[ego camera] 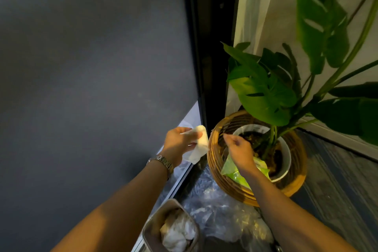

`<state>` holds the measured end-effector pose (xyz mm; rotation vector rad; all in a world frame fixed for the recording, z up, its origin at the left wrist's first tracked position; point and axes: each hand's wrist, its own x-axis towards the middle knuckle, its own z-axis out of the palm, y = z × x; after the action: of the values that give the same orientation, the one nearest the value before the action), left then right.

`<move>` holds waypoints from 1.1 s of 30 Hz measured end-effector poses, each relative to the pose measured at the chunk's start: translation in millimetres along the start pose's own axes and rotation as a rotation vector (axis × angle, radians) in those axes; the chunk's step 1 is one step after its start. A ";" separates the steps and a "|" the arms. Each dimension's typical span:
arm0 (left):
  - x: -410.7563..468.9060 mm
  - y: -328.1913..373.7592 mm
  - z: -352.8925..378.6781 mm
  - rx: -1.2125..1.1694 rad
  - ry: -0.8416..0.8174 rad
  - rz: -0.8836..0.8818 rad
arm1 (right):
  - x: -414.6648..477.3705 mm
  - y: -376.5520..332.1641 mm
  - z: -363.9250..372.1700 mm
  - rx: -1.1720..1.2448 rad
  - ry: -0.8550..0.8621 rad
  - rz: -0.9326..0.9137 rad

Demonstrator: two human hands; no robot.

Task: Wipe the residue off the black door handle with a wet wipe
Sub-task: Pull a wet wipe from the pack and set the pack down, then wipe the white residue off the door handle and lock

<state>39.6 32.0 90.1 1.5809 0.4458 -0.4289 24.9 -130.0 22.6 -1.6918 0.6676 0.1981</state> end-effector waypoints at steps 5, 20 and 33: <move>-38.0 47.0 -15.8 0.064 0.017 0.156 | -36.3 -95.4 27.5 0.154 -0.452 -0.012; -210.8 197.4 -94.4 0.474 0.402 0.576 | -180.3 -275.2 17.2 -0.096 -0.907 -0.492; -383.9 203.2 -187.8 0.443 0.539 0.465 | -320.4 -322.5 67.9 0.003 -1.377 -0.659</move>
<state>-179.1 200.0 474.5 2.1679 0.3832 0.2888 -51.4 64.9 431.9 -1.2769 -0.8870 0.7650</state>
